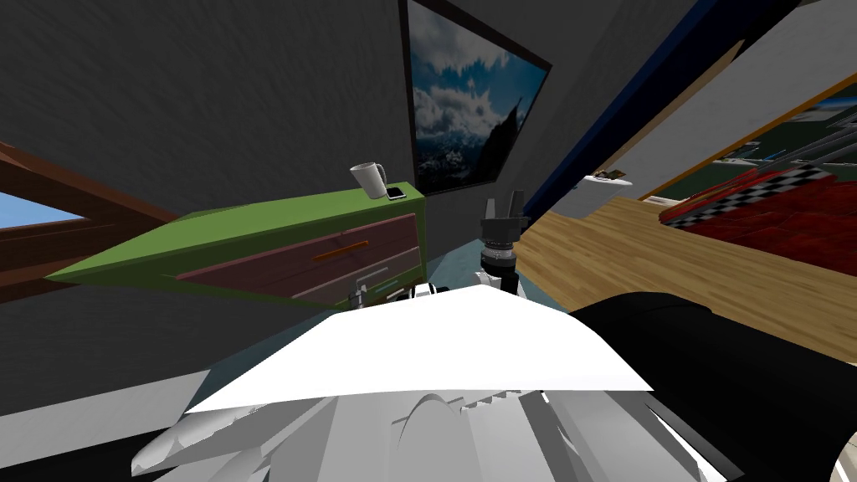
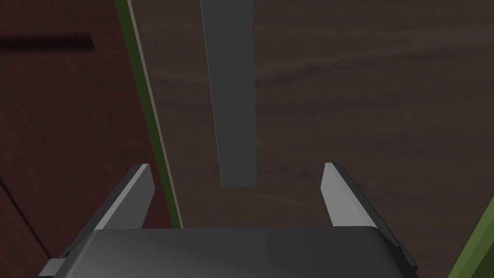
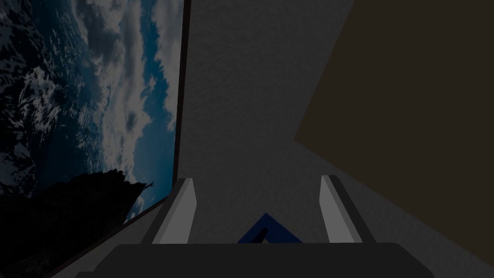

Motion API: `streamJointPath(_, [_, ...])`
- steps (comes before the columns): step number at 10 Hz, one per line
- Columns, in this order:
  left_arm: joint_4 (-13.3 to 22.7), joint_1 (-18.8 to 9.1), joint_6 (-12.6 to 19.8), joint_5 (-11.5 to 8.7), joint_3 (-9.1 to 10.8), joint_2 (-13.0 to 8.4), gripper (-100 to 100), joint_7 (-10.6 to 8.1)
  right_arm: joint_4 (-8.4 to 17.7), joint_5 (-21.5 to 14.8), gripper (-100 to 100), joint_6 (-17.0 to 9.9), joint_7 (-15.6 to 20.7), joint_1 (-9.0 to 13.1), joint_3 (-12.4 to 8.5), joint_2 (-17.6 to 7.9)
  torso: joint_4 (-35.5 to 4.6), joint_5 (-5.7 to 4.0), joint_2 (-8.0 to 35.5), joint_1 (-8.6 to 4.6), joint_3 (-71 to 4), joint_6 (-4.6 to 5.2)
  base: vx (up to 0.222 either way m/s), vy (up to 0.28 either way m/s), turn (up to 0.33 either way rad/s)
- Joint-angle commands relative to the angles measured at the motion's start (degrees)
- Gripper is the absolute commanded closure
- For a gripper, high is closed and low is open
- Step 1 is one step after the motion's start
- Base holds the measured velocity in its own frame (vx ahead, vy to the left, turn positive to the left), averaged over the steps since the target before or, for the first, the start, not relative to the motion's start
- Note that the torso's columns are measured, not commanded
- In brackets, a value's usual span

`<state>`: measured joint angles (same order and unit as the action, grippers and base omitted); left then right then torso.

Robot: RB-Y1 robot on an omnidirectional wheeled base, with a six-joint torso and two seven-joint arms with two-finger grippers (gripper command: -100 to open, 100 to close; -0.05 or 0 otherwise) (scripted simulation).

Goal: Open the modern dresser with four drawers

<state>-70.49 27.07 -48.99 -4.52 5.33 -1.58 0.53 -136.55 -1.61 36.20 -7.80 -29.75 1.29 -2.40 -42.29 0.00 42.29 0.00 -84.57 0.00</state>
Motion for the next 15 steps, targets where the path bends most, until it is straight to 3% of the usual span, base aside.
streamJointPath(1, [0.0, 0.0, -0.2, 0.0, 0.00, 3.3, -100, 0.01, 0.0, 0.0, 0, 0.0, 0.0, 0.0, 0.0, 0.0, 0.0, 0.00, 0.0, -0.01, 0.0, 0.00, 0.000, 0.000, 0.000])
streamJointPath(4, [-2.3, 0.4, 1.9, -0.2, 0.24, 2.4, -100, -0.17, 0.0, 0.0, 0, 0.0, 0.0, 0.0, 0.0, 0.0, 0.0, 0.01, -0.1, 0.04, -0.1, 0.00, 0.040, 0.006, -0.015])
streamJointPath(5, [-1.8, 0.4, 1.2, -0.2, 0.16, 2.5, -100, -0.15, 0.0, 0.0, 0, 0.0, 0.0, 0.0, 0.0, 0.0, 0.0, 0.01, -0.2, 0.04, -0.1, 0.00, 0.034, 0.007, -0.004])
streamJointPath(6, [-0.1, 0.0, 0.0, -0.1, 0.06, 2.7, 100, -0.05, 0.0, 0.0, 0, 0.0, 0.0, 0.0, 0.0, 0.0, 0.0, 0.01, 0.0, 0.00, 0.0, -0.01, -0.038, -0.006, 0.030])
streamJointPath(11, [-4.3, 3.3, 1.0, 0.1, -0.69, 2.5, 100, -0.71, 0.0, 0.0, 0, 0.0, 0.0, 0.0, 0.0, 0.0, -0.1, -0.08, 0.2, -0.15, 0.1, -0.01, -0.116, -0.048, 0.000])
streamJointPath(12, [-3.6, 2.8, 1.1, 0.0, -0.52, 2.4, 100, -0.66, 0.0, 0.0, 0, 0.0, 0.0, 0.0, 0.0, 0.0, -0.1, -0.11, 0.2, -0.17, 0.1, 0.00, -0.090, -0.034, 0.003])
streamJointPath(15, [-5.0, 5.0, 0.5, 0.3, -1.25, 2.4, 100, -1.00, 0.0, 0.0, 0, 0.0, 0.0, 0.0, 0.0, 0.0, -0.1, -0.07, 0.2, -0.14, 0.1, -0.04, -0.170, -0.060, 0.007])
